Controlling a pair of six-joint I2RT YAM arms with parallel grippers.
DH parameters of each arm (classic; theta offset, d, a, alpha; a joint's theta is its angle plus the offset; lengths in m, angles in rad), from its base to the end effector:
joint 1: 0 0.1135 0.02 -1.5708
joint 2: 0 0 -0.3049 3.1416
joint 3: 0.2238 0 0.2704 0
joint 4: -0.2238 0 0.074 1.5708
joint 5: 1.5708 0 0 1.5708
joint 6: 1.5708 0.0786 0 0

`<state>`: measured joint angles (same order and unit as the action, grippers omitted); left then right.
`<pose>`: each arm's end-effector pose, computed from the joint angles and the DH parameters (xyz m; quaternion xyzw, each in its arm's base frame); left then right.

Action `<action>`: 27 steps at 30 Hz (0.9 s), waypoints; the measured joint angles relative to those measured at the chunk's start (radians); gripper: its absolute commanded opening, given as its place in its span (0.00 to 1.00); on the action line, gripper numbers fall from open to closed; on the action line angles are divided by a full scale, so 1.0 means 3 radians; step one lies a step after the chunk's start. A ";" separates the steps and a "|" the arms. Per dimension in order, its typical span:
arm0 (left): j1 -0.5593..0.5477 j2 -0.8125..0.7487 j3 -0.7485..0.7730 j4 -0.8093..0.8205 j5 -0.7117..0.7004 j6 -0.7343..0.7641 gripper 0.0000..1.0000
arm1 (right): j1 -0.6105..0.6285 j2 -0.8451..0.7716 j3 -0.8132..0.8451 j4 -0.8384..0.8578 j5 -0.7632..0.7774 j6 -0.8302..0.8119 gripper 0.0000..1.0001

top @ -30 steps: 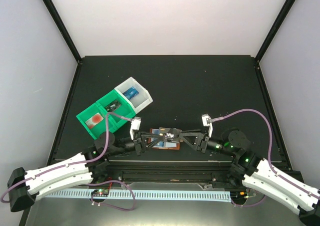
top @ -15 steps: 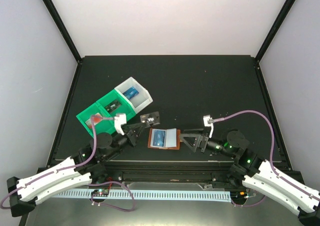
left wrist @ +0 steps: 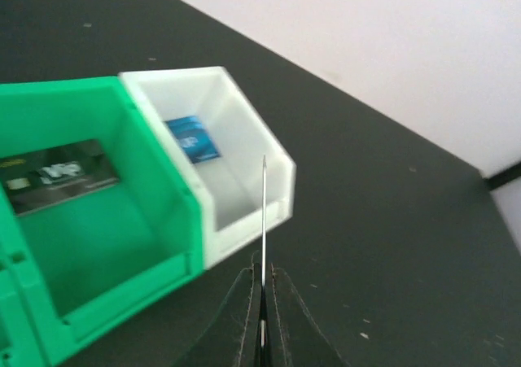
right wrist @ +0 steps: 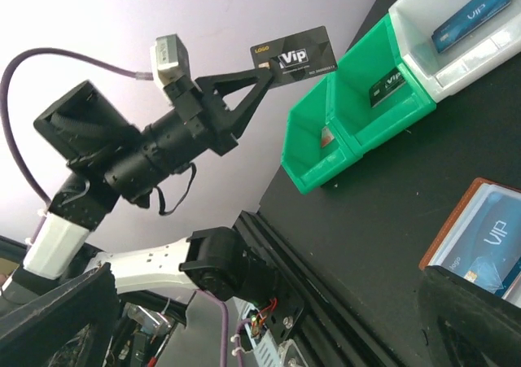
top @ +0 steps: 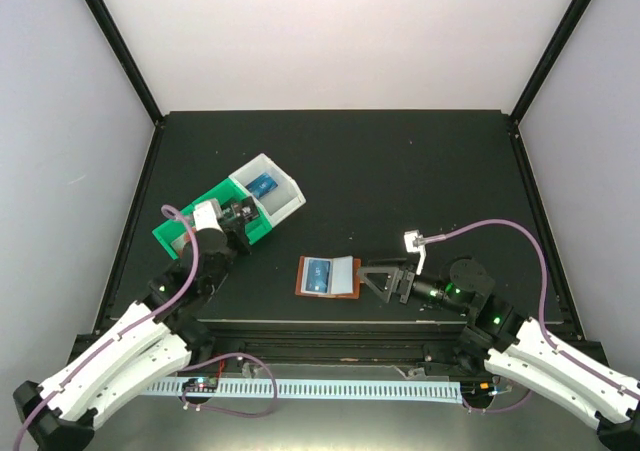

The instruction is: Take the credit cards out of the card holder

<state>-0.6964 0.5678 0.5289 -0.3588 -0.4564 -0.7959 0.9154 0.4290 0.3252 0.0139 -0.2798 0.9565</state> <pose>0.1465 -0.0773 0.2712 -0.1654 0.8040 -0.2276 0.5238 0.0804 0.1402 0.2593 -0.0790 0.7327 0.5989 0.3133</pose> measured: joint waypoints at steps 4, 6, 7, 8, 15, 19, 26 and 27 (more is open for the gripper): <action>0.0352 0.0278 0.0139 -0.0130 0.0051 0.0024 0.01 | 0.0000 -0.0011 0.0000 -0.0050 -0.0025 0.0025 1.00; 0.0500 0.0432 0.0195 -0.0136 0.0053 0.0033 0.02 | 0.0000 -0.0027 0.0001 -0.0067 -0.0025 0.0038 1.00; 0.0547 0.0488 0.0206 -0.0130 0.0052 0.0034 0.02 | 0.0000 -0.0036 0.0003 -0.0076 -0.0024 0.0043 1.00; 0.0596 0.0553 0.0216 -0.0127 0.0052 0.0034 0.02 | 0.0000 -0.0042 0.0006 -0.0086 -0.0024 0.0048 1.00; 0.0941 0.1104 0.0323 -0.0137 0.0088 -0.0069 0.02 | 0.0000 -0.0062 0.0037 -0.0184 -0.0009 0.0061 1.00; 0.1109 0.1310 0.0328 -0.0093 0.0178 -0.0111 0.01 | 0.0000 -0.0062 0.0037 -0.0229 0.0027 0.0061 1.00; 0.1352 0.1640 0.0483 -0.0023 0.0268 -0.0242 0.01 | 0.0000 -0.0072 0.0085 -0.0313 0.0079 0.0057 1.00; 0.1364 0.1675 0.0487 0.0008 0.0268 -0.0253 0.02 | 0.0000 -0.0071 0.0088 -0.0323 0.0092 0.0056 1.00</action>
<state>-0.2871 1.0702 0.6750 -0.3565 -0.3759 -0.8719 0.9154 0.4076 0.3515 -0.0830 -0.2523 0.9733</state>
